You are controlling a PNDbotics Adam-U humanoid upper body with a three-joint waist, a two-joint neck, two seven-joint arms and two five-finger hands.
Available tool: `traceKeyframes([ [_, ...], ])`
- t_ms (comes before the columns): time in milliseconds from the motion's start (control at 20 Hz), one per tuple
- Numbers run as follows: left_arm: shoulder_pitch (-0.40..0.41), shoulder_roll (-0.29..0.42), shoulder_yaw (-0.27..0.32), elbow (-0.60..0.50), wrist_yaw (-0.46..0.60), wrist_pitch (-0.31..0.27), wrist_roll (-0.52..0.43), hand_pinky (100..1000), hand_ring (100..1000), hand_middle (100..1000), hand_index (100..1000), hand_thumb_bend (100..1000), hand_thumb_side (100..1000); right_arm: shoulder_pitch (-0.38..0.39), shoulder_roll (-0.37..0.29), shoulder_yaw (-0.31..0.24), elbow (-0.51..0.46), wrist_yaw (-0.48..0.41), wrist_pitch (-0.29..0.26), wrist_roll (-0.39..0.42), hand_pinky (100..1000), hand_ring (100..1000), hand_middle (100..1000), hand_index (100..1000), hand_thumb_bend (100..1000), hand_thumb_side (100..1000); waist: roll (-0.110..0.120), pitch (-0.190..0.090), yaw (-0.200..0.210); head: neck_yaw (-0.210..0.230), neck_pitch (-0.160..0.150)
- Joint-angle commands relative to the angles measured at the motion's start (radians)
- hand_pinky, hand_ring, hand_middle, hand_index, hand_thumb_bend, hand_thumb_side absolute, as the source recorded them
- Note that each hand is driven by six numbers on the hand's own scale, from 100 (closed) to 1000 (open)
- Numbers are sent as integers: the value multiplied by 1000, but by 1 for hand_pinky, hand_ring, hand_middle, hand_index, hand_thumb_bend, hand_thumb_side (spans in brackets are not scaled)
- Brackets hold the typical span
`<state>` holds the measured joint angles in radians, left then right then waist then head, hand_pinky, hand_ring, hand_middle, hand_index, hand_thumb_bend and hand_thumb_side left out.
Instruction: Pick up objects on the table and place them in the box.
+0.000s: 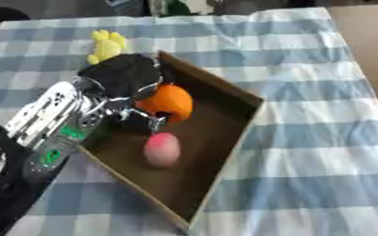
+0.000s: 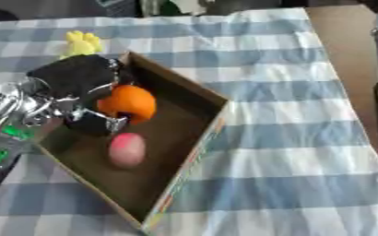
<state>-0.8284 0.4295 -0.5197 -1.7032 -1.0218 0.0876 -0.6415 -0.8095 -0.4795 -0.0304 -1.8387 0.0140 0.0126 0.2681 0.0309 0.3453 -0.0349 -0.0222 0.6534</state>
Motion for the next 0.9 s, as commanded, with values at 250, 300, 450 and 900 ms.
traceKeyframes([
  [250, -13, -6, 4, 7, -21, -41, -53, 585, 815, 791, 938, 100, 554, -7, -20, -14, -23, -11, 2, -7, 904, 810, 708, 856, 100, 829, -6, -21, 1, 5, -7],
  [300, -13, -7, 5, 4, -18, -47, -61, 622, 848, 827, 968, 100, 655, -6, -20, -14, -23, -11, 3, -7, 904, 810, 707, 855, 100, 827, -6, -21, 1, 6, -6],
  [450, -14, -10, 15, -8, -15, -65, -84, 698, 909, 890, 1000, 157, 784, -1, -19, -18, -23, -11, 6, -8, 904, 810, 707, 855, 100, 824, -7, -21, 2, 9, -4],
  [900, -33, -21, 110, -86, 10, -9, -34, 752, 951, 930, 1000, 254, 994, 10, -19, -24, -27, -15, 12, -9, 905, 808, 703, 852, 100, 816, -7, -23, 6, 7, -8],
])
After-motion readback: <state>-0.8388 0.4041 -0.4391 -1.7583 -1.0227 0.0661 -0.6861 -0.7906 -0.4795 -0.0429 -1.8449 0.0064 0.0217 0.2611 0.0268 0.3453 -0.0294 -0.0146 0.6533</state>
